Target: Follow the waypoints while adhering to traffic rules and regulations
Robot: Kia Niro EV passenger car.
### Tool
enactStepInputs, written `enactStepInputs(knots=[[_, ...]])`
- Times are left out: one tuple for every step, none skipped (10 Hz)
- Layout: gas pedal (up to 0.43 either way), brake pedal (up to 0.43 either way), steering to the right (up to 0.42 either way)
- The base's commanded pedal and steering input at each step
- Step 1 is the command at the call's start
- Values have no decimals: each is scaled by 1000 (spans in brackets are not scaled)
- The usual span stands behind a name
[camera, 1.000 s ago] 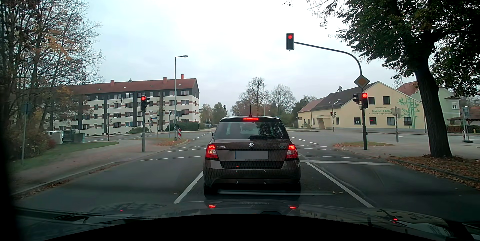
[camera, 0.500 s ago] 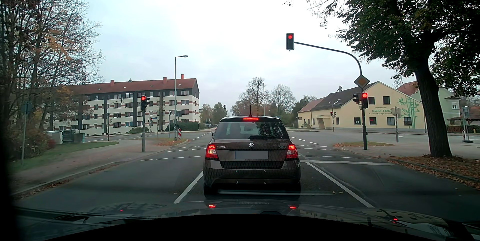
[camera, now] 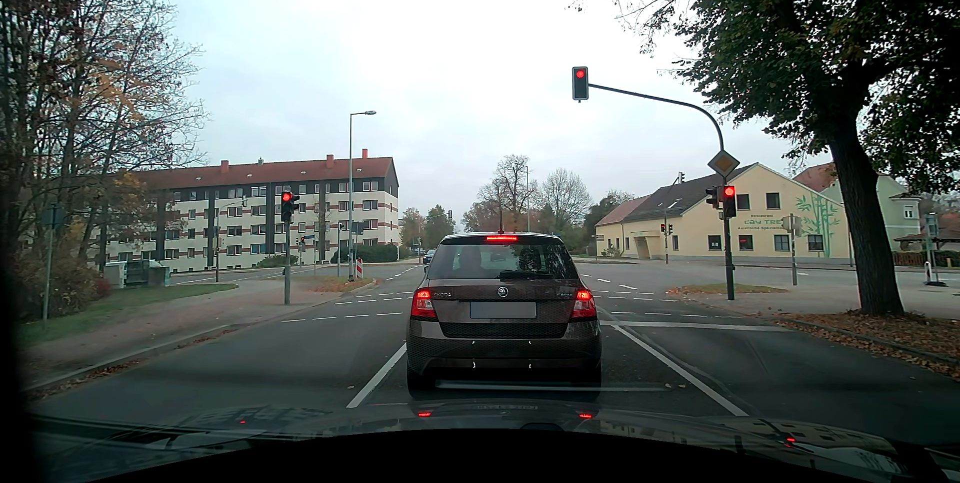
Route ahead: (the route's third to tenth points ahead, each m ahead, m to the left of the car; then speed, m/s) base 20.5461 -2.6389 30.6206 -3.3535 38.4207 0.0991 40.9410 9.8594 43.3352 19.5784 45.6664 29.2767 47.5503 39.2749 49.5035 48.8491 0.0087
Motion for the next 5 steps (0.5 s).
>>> enactStepInputs(knots=[[0, 396, -9], [0, 390, -10], [0, 396, -10], [0, 390, -9], [0, 390, -9]])
